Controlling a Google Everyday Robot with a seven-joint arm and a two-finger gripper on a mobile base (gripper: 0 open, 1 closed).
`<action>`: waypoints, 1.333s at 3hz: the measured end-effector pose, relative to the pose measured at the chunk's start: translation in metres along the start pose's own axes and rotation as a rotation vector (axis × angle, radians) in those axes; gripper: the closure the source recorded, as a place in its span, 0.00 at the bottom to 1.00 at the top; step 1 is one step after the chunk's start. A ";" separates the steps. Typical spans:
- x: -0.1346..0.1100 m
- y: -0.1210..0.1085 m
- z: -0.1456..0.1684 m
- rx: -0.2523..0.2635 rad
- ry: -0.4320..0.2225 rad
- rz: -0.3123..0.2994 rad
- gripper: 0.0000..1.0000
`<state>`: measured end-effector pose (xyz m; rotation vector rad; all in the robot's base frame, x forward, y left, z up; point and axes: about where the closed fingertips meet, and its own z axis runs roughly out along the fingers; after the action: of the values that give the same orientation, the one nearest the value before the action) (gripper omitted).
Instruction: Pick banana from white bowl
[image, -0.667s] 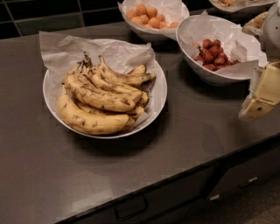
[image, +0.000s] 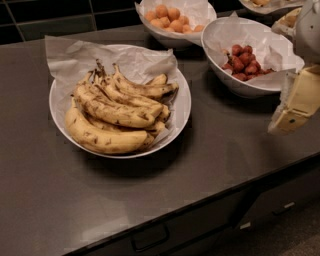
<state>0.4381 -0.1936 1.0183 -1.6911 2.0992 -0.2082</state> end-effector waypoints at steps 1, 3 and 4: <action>-0.036 -0.001 0.002 -0.022 -0.024 -0.058 0.00; -0.112 0.000 0.024 -0.137 -0.166 -0.105 0.00; -0.112 0.000 0.024 -0.137 -0.166 -0.105 0.00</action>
Offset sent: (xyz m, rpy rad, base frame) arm 0.0323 0.1107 -0.0031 0.0869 0.1131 0.2039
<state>0.4665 -0.0831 1.0234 -1.8319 1.9443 0.0455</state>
